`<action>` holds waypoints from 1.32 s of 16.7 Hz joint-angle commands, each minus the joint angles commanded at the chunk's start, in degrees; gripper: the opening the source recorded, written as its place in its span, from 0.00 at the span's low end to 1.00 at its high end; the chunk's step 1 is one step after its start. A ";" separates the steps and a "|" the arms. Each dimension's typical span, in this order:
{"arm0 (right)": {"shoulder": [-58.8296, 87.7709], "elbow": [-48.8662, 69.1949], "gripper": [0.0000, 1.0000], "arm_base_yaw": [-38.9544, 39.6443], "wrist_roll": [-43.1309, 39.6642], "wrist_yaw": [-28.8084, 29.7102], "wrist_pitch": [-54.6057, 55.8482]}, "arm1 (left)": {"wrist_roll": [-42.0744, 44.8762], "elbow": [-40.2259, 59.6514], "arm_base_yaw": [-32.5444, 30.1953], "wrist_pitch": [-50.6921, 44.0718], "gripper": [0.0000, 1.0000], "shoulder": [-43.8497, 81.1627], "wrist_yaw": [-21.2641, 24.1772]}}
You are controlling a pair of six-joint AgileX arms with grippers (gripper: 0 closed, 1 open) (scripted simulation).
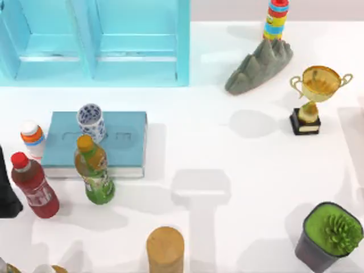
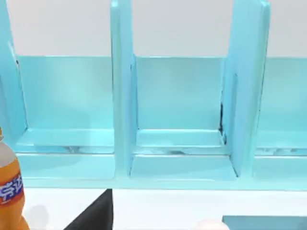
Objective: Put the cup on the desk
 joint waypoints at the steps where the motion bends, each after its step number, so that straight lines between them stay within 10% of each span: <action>1: 0.00 0.00 1.00 0.00 0.00 0.00 0.00 | 0.00 0.00 0.00 0.00 1.00 0.00 0.00; 10: 0.00 0.00 1.00 0.00 0.00 0.00 0.00 | 0.25 17.25 -6.81 -18.99 1.00 20.97 -0.79; 22: 0.00 0.00 1.00 0.00 0.00 0.00 0.00 | -10.93 89.67 -19.16 -65.88 1.00 86.14 0.70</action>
